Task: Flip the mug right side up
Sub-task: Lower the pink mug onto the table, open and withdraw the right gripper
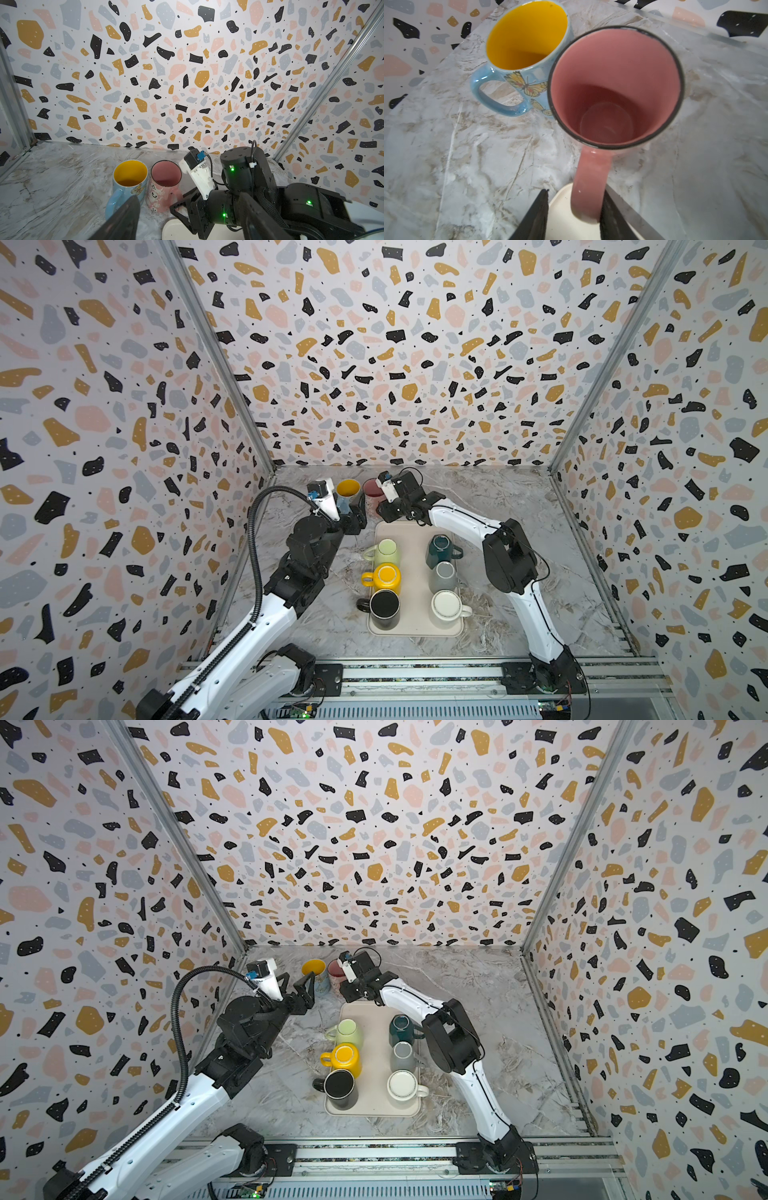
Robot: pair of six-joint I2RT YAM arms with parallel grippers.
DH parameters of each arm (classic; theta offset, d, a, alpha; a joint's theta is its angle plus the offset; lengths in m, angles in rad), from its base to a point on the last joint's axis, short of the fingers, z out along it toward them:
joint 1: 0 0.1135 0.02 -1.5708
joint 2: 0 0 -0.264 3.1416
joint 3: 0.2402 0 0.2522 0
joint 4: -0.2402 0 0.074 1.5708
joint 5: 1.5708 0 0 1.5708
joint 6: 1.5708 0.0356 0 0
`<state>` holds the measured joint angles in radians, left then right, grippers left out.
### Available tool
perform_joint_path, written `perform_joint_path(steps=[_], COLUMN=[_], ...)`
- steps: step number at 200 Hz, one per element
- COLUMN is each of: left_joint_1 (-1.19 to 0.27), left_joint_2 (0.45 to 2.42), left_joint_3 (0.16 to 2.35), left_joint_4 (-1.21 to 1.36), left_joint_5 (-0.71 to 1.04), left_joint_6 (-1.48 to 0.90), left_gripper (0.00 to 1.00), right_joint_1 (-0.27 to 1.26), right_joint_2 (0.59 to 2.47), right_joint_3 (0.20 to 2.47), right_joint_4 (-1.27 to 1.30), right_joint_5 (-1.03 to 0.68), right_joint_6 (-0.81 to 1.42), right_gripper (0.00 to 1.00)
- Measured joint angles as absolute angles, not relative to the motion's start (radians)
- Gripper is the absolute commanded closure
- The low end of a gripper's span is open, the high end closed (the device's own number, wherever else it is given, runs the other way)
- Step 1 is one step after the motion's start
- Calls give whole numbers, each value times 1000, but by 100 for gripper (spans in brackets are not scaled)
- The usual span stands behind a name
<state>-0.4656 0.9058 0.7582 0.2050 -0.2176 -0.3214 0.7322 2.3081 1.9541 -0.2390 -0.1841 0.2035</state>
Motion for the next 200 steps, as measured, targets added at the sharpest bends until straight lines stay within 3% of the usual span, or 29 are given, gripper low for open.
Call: perform_joint_path(steps=[128, 200], left_joint_1=[-466, -466], left_joint_2=[888, 888], left_joint_3=[748, 765], left_joint_4=[205, 149], left_joint_5=[-218, -200], left_joint_6=[-327, -350], left_gripper=[24, 24], right_joint_1=[731, 692], right_joint_2=[2288, 1985], right_joint_3=[1914, 1620], right_joint_4=[-220, -126], right_joint_5=[-308, -273], right_joint_6=[254, 271], right_gripper=[61, 53])
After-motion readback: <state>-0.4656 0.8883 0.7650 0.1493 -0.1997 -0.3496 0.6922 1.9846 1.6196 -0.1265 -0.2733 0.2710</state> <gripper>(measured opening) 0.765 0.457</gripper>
